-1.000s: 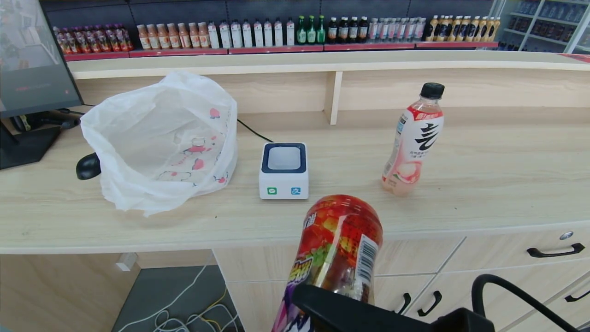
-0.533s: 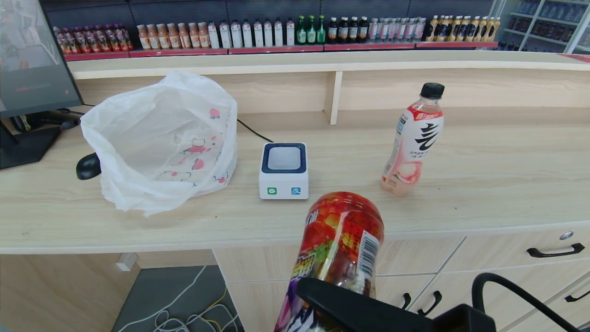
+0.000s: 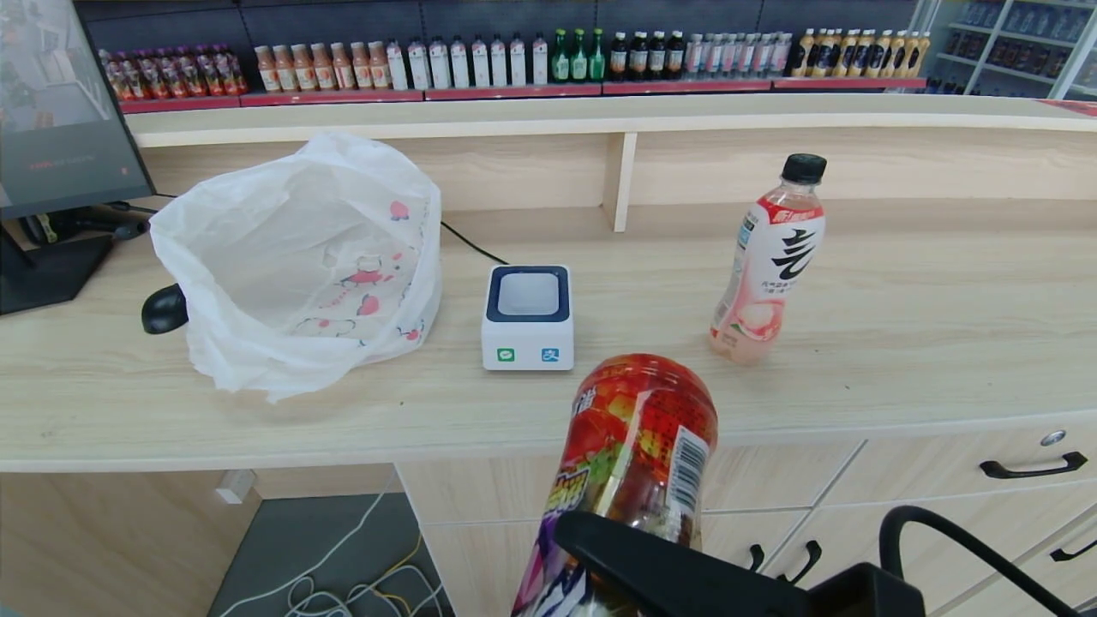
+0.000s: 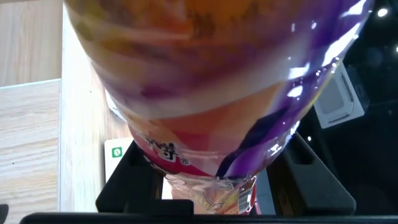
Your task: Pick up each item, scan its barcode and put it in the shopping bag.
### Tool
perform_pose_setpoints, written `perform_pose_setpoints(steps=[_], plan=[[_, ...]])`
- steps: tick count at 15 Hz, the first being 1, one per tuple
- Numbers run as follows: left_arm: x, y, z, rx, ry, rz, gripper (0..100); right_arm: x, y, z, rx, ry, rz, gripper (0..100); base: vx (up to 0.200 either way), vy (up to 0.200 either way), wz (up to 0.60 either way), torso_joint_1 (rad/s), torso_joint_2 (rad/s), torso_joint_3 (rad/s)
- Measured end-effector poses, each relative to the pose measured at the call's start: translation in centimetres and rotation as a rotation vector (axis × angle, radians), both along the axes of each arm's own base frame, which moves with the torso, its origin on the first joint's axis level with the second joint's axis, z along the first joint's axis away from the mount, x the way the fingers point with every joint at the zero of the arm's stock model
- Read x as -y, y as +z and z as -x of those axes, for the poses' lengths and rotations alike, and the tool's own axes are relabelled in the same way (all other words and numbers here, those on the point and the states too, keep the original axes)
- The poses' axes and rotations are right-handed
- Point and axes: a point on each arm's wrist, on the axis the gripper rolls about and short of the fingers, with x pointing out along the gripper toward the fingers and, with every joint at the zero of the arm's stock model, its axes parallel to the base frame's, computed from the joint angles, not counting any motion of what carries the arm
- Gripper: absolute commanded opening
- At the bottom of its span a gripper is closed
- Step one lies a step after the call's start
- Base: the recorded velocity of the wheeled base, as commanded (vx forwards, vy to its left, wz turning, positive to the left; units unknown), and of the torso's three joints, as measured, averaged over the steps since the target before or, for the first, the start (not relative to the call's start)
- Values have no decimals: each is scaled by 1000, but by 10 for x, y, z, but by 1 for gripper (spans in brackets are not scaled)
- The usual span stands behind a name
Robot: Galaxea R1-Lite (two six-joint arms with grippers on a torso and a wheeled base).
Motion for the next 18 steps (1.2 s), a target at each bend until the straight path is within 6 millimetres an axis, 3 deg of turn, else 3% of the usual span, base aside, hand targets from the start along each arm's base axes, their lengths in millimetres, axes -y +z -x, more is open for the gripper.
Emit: perform_pose_setpoints(steps=[7,18], plan=[[0,0,0,0,0,0,100,0,2,0,-7,1,-15,0,0,0,0,0,0,0],[0,0,0,0,0,0,100,10,1,-9,-539,76,-320,0,0,0,0,0,0,0]])
